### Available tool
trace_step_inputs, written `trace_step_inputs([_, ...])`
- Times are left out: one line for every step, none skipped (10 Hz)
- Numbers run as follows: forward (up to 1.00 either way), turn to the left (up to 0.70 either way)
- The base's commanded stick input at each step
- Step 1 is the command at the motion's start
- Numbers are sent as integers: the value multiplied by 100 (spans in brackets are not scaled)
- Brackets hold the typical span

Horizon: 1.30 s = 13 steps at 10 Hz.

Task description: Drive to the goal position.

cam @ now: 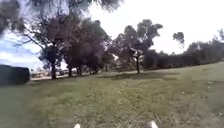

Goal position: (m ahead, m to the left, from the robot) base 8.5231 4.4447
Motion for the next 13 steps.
trace_step_inputs([70,0])
trace_step_inputs([70,0])
trace_step_inputs([70,0])
trace_step_inputs([70,0])
trace_step_inputs([70,0])
trace_step_inputs([70,0])
trace_step_inputs([70,0])
trace_step_inputs([70,0])
trace_step_inputs([70,0])
trace_step_inputs([70,0])
trace_step_inputs([70,0])
trace_step_inputs([70,0])
trace_step_inputs([70,0])
